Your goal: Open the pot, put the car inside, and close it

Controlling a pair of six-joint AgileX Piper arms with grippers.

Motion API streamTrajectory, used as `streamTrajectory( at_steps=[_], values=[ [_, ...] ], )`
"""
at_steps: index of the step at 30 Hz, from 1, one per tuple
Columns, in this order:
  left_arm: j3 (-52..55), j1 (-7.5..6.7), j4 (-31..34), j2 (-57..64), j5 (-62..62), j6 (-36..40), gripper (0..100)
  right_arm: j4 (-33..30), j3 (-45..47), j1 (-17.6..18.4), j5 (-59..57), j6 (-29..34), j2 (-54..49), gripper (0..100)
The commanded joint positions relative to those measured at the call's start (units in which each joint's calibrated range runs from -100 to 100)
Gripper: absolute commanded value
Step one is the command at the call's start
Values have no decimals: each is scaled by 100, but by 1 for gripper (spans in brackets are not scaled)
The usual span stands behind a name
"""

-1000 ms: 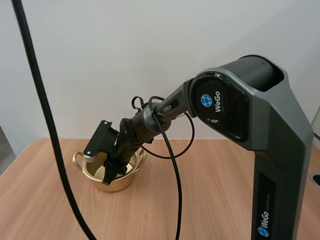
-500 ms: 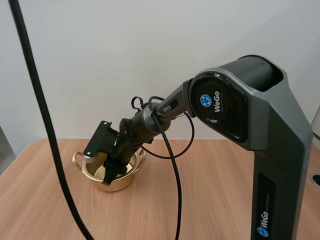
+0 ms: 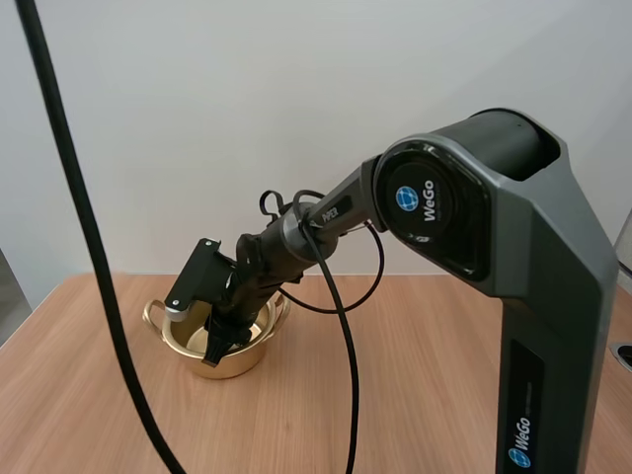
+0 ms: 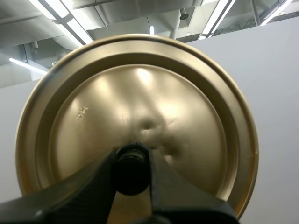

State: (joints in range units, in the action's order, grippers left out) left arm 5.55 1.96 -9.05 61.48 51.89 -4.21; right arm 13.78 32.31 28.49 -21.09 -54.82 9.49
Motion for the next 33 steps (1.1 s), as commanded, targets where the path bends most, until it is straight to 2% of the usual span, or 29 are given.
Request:
streamTrajectory(
  at_steps=[1,27,29,33],
  values=[
    [-3,6,0,37,7,-4,0,2,-5,-1,-5,4,-1,12],
    [-3,6,0,78,244,-123,0,2,-5,-1,-60,4,-1,13],
    [-3,6,0,78,244,-123,0,2,-5,-1,-60,4,-1,17],
    [-3,6,0,78,244,-123,0,49,-5,-1,-96,4,-1,31]
  ],
)
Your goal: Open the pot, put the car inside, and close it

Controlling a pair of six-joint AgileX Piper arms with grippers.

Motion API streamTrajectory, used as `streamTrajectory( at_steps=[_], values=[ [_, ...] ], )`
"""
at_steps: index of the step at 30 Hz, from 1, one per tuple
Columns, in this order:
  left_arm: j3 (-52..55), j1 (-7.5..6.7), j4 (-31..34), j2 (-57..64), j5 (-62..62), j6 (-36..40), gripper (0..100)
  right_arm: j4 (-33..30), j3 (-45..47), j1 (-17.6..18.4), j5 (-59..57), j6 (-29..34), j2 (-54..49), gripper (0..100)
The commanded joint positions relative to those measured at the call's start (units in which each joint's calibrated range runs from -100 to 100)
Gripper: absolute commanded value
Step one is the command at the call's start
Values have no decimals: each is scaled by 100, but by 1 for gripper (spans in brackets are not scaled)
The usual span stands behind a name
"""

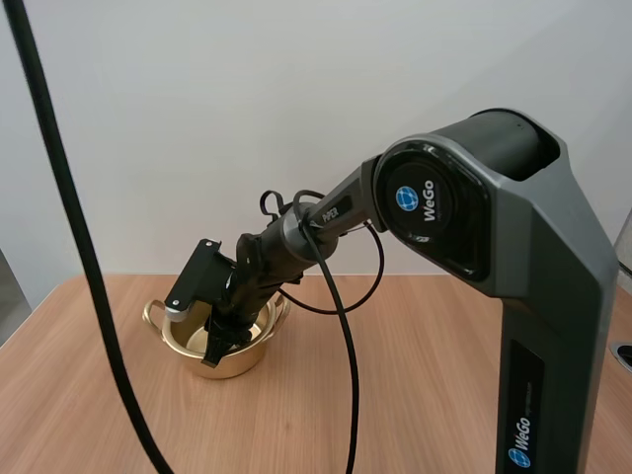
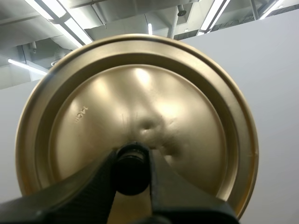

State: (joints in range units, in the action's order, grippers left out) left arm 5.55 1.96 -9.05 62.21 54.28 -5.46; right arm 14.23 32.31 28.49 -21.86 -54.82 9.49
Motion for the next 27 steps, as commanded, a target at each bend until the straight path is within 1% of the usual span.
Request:
streamTrajectory(
  at_steps=[1,4,16,17,18,22,23,27],
  values=[
    [-3,6,0,5,5,3,0,5,-5,-1,-19,4,-1,34],
    [-3,6,0,5,5,3,0,5,-5,-1,-76,4,-1,37],
    [-3,6,0,5,5,3,0,5,-5,-1,-201,4,-1,37],
    [-3,6,0,5,5,3,0,5,-5,-1,-201,4,-1,39],
    [-3,6,0,5,5,3,0,5,-5,-1,-201,4,-1,44],
    [-3,6,0,5,5,3,0,5,-5,-1,-201,4,-1,68],
    [-3,6,0,5,5,3,0,14,-5,-1,-201,4,-1,70],
    [-3,6,0,5,5,3,0,43,-5,-1,-201,4,-1,70]
  ],
)
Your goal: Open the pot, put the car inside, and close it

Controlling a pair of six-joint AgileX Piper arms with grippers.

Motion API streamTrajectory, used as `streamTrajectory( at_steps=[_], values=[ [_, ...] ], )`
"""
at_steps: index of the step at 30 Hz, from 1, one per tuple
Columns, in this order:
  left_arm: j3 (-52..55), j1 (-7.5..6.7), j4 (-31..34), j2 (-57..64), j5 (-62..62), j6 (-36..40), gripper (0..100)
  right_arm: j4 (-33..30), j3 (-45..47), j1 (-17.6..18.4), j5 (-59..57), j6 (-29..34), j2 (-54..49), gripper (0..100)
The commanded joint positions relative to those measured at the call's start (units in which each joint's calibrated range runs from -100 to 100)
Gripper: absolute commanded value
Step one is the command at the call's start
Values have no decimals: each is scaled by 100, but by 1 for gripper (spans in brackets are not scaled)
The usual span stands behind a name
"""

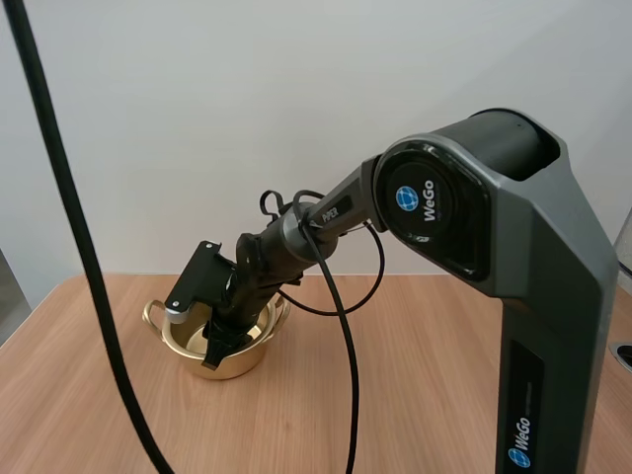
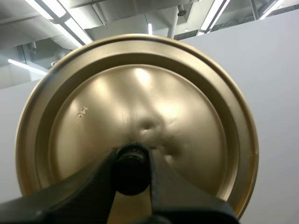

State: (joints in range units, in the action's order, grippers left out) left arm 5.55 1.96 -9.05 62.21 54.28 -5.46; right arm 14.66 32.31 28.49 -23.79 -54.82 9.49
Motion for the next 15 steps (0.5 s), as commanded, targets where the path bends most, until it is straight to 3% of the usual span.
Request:
streamTrajectory(
  at_steps=[1,7,15],
  values=[
    [-3,6,0,5,5,3,0,-1,-5,-1,-8,4,-1,70],
    [-3,6,0,5,5,3,0,-1,-5,-1,-8,4,-98,70],
    [-3,6,0,5,5,3,0,-1,-5,-1,128,4,-1056,65]
  ],
)
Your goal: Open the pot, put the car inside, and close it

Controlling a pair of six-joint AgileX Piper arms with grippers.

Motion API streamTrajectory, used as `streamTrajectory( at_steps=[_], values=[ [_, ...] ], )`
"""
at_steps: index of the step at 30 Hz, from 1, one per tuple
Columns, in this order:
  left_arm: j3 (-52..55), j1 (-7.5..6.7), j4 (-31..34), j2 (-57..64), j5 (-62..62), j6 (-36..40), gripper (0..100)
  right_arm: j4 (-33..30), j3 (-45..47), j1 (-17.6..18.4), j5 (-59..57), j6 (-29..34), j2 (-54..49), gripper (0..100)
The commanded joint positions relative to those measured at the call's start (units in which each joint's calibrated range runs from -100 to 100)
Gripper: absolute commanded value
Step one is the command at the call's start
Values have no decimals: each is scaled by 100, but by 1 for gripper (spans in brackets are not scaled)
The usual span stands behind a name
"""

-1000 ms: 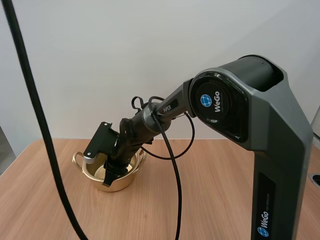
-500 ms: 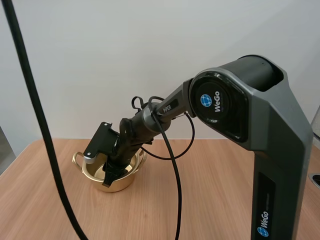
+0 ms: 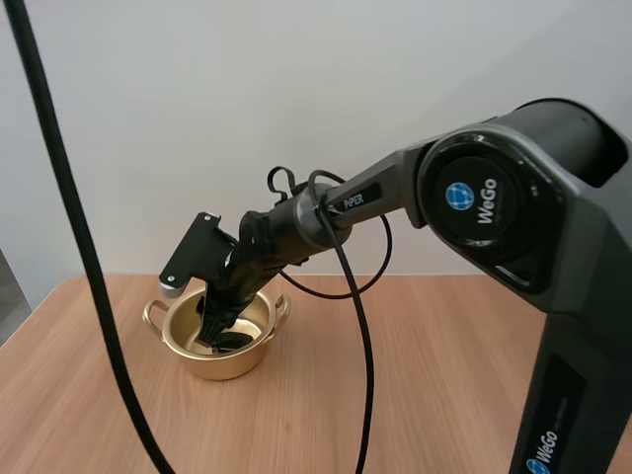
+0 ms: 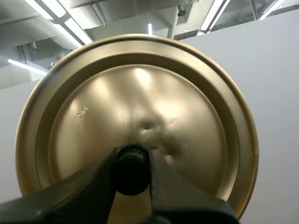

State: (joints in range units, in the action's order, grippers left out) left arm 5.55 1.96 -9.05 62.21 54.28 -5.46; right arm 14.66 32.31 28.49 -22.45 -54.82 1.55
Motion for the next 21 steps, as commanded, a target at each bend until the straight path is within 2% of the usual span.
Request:
streamTrajectory(
  at_steps=[1,4,6,9,10,14,21],
  values=[
    [-3,6,0,5,5,3,0,-1,-5,-1,-6,4,-426,63],
    [-3,6,0,5,5,3,0,-1,-5,-26,-25,45,-882,48],
    [-3,6,0,5,5,3,0,-1,-5,-120,-66,115,-1173,33],
    [-3,6,0,5,5,3,0,-1,-5,-345,-66,115,-1561,4],
    [-3,6,0,5,5,3,0,-1,-5,-451,-26,115,-1654,0],
    [-3,6,0,5,5,3,0,7,-5,-940,165,156,-1851,0],
    [-3,6,0,5,5,3,0,256,-5,-2163,416,997,-1953,0]
  ],
)
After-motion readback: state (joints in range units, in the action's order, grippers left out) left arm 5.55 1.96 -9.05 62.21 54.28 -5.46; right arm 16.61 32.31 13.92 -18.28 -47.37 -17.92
